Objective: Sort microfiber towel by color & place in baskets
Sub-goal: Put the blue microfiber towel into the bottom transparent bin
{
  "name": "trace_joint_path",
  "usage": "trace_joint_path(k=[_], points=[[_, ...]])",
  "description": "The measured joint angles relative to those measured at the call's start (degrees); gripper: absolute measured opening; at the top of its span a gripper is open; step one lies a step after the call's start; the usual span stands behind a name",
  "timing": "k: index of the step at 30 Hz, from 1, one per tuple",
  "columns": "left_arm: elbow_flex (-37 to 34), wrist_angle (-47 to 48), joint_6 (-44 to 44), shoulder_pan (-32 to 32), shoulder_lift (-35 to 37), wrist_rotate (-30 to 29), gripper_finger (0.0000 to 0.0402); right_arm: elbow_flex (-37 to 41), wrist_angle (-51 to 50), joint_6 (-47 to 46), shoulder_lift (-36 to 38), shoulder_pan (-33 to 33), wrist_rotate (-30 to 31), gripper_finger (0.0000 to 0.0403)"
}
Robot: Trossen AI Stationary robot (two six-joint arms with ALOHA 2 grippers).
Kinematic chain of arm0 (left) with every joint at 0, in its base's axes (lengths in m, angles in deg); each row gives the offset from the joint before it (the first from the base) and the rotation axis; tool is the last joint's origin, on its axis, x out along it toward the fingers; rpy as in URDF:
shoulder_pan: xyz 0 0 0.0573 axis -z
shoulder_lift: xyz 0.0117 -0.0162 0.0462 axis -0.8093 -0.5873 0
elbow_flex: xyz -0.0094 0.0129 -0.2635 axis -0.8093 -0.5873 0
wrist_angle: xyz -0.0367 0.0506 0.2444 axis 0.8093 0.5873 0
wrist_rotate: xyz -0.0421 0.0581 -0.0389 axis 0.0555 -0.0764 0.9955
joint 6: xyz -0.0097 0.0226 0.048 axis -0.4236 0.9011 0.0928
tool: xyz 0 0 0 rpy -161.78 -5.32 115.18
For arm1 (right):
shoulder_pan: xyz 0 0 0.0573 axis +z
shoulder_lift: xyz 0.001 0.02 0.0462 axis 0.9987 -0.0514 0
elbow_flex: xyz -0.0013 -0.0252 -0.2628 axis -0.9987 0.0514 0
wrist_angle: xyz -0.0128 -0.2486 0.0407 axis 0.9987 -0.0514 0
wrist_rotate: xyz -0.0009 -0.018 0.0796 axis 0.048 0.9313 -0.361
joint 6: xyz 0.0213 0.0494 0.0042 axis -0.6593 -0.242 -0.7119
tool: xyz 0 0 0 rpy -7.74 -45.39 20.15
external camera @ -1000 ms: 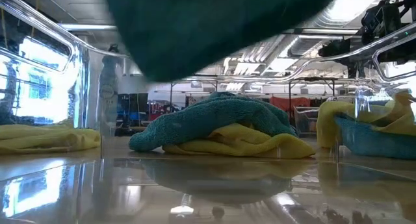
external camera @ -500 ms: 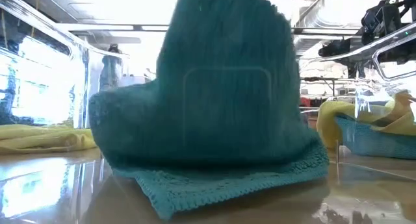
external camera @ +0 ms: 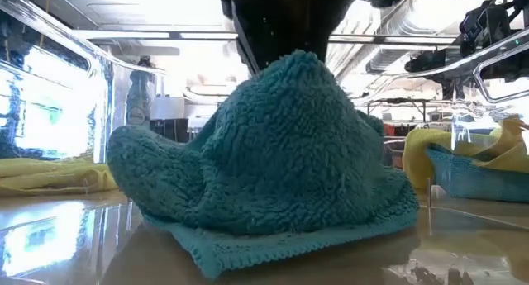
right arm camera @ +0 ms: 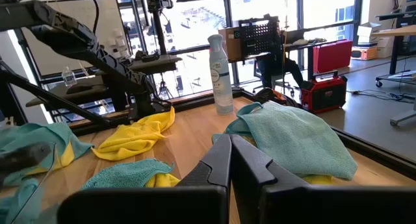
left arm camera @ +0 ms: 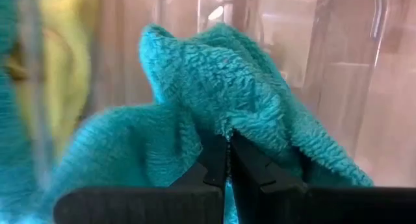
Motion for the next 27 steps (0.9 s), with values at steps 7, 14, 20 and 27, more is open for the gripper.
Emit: trace_joint_path(k=[7,14,20,27], points=[[0.0,-2.7,-2.2,0.0,-0.8,0.2,0.0001,0.0,0.0,0.0,0.0,0.0,0.0,0.0000],[0.0,-3.2,-2.7,0.0,-0.8,2.6,0.0037,0.0,0.0,0.0,0.0,0.0,0.0,0.0000],[0.0,-4.1,-1.4,0.1,-0.8,2.7,0.0086,0.0,0.0,0.0,0.0,0.0,0.0,0.0000],[-0.2,-3.2,-0.2,-0.7,0.4,3.6,0.0103,0.0,0.0,0.0,0.0,0.0,0.0,0.0000]])
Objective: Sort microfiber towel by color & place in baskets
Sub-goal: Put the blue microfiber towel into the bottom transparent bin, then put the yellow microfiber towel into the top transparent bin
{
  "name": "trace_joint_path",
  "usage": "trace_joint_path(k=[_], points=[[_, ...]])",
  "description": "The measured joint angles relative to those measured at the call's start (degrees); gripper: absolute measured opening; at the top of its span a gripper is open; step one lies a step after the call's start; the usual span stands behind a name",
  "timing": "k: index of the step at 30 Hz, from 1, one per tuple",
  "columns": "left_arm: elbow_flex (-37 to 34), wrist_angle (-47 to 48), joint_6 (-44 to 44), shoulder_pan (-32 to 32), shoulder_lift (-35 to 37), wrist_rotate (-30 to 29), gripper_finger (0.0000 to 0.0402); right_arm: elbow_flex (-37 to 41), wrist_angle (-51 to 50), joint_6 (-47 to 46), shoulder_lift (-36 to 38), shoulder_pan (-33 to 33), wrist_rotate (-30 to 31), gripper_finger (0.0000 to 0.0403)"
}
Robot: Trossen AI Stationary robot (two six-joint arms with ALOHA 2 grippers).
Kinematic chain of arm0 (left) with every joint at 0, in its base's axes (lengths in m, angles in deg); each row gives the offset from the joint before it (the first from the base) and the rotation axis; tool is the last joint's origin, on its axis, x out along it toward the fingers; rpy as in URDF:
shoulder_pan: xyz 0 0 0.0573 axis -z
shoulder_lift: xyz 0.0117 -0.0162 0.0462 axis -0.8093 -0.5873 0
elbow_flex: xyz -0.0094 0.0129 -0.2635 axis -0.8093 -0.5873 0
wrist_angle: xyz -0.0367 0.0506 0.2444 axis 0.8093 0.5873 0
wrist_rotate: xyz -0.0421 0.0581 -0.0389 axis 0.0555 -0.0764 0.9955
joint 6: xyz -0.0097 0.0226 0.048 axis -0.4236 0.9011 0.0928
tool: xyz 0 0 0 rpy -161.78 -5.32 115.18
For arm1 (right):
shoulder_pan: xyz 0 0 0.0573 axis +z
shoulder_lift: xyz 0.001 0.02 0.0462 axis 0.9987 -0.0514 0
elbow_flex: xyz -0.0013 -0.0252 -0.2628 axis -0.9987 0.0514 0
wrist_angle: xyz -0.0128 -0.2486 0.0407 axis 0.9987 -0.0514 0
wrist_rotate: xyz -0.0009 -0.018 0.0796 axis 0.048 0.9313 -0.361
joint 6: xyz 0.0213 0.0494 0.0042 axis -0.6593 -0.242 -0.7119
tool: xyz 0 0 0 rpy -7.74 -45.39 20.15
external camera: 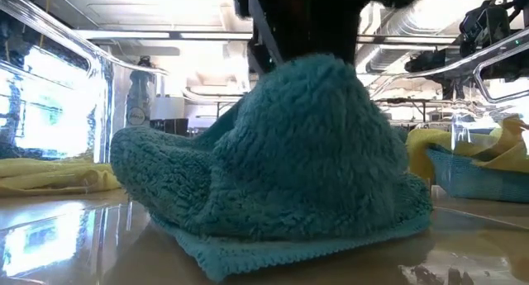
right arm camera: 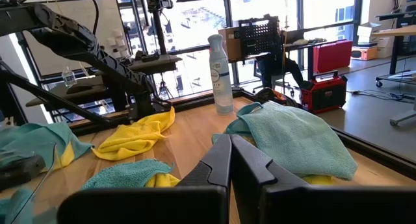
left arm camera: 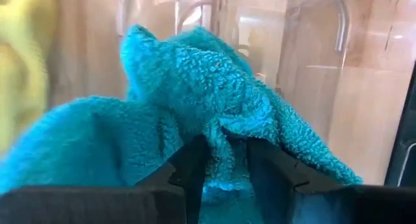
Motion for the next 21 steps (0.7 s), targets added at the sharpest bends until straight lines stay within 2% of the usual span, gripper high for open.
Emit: trace_joint_path(k=[7,15,21], points=[[0.1,1.7,4.3,-0.2,5.7,-2.5,0.0103,0.0,0.0,0.0,0.0,0.0,0.0,0.0000],[0.2,6.8,14.6,2.4,12.9,-16.0,0.0103,0.0,0.0,0.0,0.0,0.0,0.0,0.0000],[-1.3,13.2,14.9,3.5,17.6,-22.2,0.0103,0.0,0.0,0.0,0.0,0.0,0.0,0.0000]])
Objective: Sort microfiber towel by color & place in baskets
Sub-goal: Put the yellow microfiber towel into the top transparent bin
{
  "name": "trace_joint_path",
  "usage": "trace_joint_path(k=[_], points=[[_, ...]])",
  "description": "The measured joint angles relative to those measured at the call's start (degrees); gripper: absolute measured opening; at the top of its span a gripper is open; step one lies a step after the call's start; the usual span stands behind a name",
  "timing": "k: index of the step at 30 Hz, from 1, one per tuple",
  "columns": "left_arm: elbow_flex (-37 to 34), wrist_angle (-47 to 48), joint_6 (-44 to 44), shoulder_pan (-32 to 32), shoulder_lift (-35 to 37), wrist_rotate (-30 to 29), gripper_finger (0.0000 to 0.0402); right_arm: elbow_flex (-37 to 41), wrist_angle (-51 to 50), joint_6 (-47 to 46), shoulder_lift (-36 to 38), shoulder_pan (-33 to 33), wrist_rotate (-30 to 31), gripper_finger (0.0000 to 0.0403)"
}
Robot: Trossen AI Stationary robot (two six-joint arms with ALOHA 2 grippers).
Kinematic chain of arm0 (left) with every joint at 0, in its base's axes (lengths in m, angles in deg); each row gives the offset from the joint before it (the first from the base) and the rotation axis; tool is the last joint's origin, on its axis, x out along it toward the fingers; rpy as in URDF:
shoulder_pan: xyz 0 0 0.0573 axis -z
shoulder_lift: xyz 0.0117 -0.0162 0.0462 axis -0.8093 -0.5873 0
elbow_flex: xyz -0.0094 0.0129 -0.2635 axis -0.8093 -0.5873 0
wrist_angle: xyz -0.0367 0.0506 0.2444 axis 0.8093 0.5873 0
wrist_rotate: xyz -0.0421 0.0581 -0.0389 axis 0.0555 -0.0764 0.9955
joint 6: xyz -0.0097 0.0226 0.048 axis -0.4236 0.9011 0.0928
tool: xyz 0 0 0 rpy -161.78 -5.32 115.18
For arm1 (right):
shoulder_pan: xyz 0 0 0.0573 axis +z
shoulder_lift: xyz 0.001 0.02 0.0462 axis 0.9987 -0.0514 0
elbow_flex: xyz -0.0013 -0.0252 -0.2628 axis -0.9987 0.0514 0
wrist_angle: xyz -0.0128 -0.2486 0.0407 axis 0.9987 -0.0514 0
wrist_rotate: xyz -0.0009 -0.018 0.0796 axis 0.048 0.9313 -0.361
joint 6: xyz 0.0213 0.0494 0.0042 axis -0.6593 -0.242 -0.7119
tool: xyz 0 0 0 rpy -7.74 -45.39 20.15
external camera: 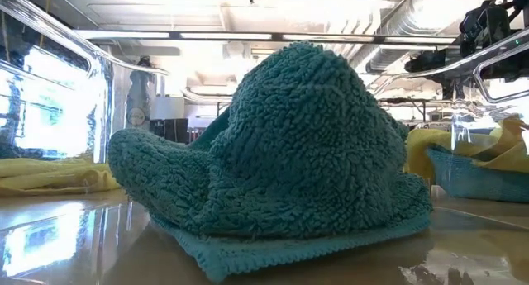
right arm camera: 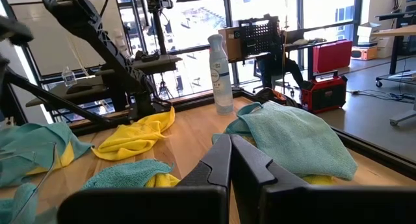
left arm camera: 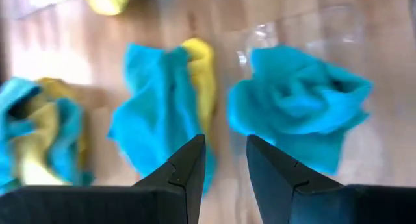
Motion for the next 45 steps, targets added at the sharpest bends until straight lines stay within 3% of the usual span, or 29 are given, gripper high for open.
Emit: trace_joint_path(k=[5,9,16,23,28,32,37,40,45], points=[[-9.8,-0.3,-4.9,0.6,6.5,-4.8,0.0103,0.0,0.0,0.0,0.0,0.0,0.0,0.0000],[-22.9,-3.2,-12.2,2.1,14.7,-8.3,0.0103,0.0,0.0,0.0,0.0,0.0,0.0,0.0000],[-47.8,-16.0,-20.3,5.9,34.8,-9.7,0.0103,0.0,0.0,0.0,0.0,0.0,0.0,0.0000],[-68.8,-29.0,-20.0,8.7,55.7,-14.1,0.0103,0.0,0.0,-0.8,0.0,0.0,0.0,0.0000],[-81.6,-40.8,-12.8,7.5,67.7,-14.4,0.0103,0.0,0.6,-0.4,0.0,0.0,0.2,0.0000],[-91.4,-53.3,-4.2,3.8,75.3,-11.3,0.0103,0.0,0.6,-0.3,0.0,0.0,0.2,0.0000],[-101.5,-68.7,5.0,-6.4,80.8,1.0,0.0103,0.0,3.1,-0.5,0.0,0.0,0.7,0.0000],[-104.7,-71.5,7.8,-13.1,82.1,6.8,0.0103,-0.9,5.8,-1.3,0.0,0.2,0.4,0.0000],[-106.6,-73.5,11.5,-22.4,82.4,12.1,0.0103,-8.9,0.7,-0.3,-3.9,1.9,3.1,0.0000]])
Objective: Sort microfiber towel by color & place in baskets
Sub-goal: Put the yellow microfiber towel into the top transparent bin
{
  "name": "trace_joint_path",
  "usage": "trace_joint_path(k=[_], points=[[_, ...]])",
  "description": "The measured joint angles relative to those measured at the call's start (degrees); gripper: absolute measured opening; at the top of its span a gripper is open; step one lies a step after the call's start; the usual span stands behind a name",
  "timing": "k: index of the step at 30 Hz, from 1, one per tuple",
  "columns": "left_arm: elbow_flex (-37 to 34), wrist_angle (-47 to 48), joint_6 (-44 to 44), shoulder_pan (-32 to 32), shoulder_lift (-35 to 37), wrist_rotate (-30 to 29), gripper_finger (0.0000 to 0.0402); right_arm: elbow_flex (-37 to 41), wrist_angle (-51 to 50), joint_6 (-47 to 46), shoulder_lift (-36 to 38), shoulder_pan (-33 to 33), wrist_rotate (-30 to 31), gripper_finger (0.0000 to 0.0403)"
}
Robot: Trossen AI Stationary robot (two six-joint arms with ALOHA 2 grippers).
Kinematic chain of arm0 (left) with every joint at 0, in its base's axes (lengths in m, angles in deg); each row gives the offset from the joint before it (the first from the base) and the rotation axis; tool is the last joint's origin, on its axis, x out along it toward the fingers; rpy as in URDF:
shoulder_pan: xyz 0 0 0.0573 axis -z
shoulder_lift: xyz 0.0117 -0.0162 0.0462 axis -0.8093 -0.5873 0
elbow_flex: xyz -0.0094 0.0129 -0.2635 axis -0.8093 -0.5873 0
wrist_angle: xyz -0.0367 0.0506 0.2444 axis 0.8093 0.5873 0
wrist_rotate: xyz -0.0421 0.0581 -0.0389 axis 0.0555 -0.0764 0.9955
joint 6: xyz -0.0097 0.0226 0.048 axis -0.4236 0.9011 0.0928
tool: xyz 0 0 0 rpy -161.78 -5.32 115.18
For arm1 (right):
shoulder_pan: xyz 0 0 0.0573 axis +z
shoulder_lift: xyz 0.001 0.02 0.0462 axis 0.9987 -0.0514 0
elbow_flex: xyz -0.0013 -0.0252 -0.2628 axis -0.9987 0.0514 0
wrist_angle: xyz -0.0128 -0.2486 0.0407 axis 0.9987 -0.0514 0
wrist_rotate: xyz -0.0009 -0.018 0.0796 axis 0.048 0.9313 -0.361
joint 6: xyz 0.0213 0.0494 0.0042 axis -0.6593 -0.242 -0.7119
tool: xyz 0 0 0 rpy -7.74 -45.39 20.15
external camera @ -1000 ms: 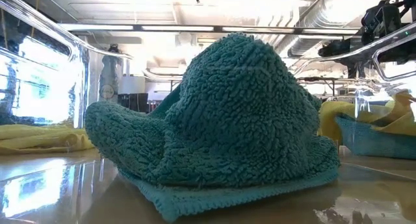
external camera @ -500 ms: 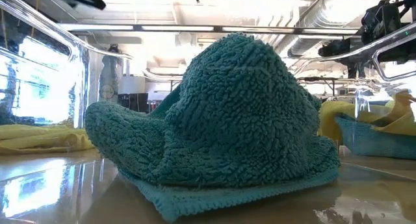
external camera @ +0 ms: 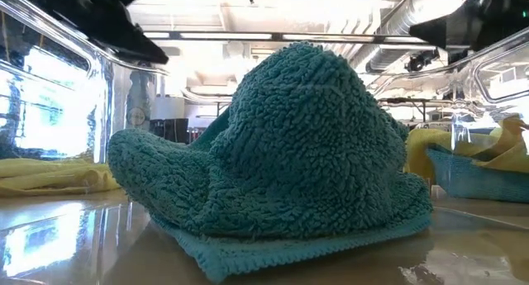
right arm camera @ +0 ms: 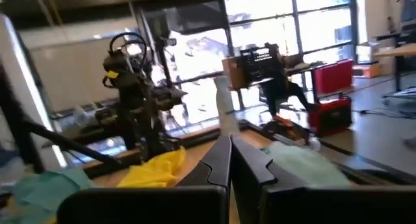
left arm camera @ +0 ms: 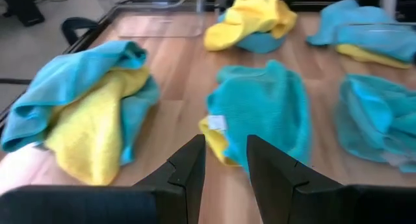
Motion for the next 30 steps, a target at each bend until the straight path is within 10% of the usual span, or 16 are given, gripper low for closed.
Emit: trace_joint_path(k=[10,18,30], points=[[0.0,-0.4,-1.4,-5.6,0.0,4.7,0.0103,-25.8,-35.0,-9.1,-28.6,2.4,4.2,0.0000],[0.0,-0.4,-5.3,-5.4,0.0,5.3,0.0103,-45.3,-69.9,-26.5,-50.0,5.8,-6.5,0.0000],[0.0,0.6,-4.1,-5.4,0.0,5.3,0.0103,-50.2,-83.8,-37.9,-57.5,11.7,-16.4,0.0015]])
